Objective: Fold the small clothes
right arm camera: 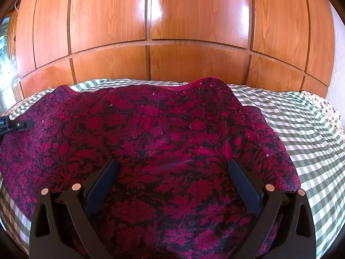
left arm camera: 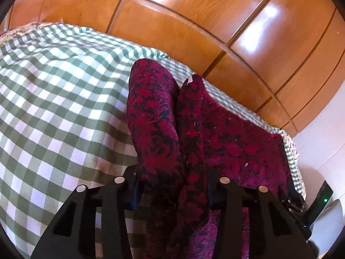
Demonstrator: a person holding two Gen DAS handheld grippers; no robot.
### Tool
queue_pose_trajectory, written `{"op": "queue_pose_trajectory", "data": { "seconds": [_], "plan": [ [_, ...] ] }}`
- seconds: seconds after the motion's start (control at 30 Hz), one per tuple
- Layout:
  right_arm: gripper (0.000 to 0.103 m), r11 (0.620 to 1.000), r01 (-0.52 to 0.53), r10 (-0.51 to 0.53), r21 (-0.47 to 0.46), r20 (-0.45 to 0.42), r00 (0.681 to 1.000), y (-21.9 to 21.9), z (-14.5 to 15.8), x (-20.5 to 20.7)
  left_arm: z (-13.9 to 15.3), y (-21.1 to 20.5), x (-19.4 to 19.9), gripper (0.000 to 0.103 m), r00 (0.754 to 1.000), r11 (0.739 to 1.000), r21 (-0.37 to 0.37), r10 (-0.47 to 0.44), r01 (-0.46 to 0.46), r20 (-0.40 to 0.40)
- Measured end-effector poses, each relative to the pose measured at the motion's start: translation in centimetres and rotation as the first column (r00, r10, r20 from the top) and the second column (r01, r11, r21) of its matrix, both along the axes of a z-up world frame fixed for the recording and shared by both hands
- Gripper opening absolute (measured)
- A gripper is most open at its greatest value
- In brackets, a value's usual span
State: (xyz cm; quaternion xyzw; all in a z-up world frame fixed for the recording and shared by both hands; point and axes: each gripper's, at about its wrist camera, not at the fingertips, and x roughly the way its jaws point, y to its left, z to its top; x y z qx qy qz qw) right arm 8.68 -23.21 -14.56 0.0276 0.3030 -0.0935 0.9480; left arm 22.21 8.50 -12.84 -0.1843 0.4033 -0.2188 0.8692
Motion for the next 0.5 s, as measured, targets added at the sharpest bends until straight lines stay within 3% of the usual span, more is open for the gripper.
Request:
{"op": "queue_pose_trajectory", "data": {
  "seconds": [0.27,0.33,0.4,0.5],
  "plan": [
    [0.101,1.000,-0.001,0.001,0.000,-0.001,1.000,0.0,0.0,0.0,2.2,0.5,-0.7,0.035,0.999,0.990,-0.138,0.031,-0.026,0.032],
    [0.101,1.000,0.002,-0.002,-0.004,-0.006,1.000,0.1,0.0,0.1,2.7,0.1,-0.8,0.035,0.998,0.991,-0.131,0.025,-0.019,0.050],
    [0.101,1.000,0.004,-0.004,-0.009,-0.008,1.000,0.1,0.0,0.1,2.9,-0.4,-0.9,0.035,0.997,0.997,-0.077,0.018,-0.013,0.070],
    [0.101,1.000,0.003,-0.003,-0.008,-0.006,1.000,0.0,0.1,0.1,1.6,-0.4,-0.2,0.042,0.999,0.998,-0.041,0.044,-0.043,0.023]
  ]
}}
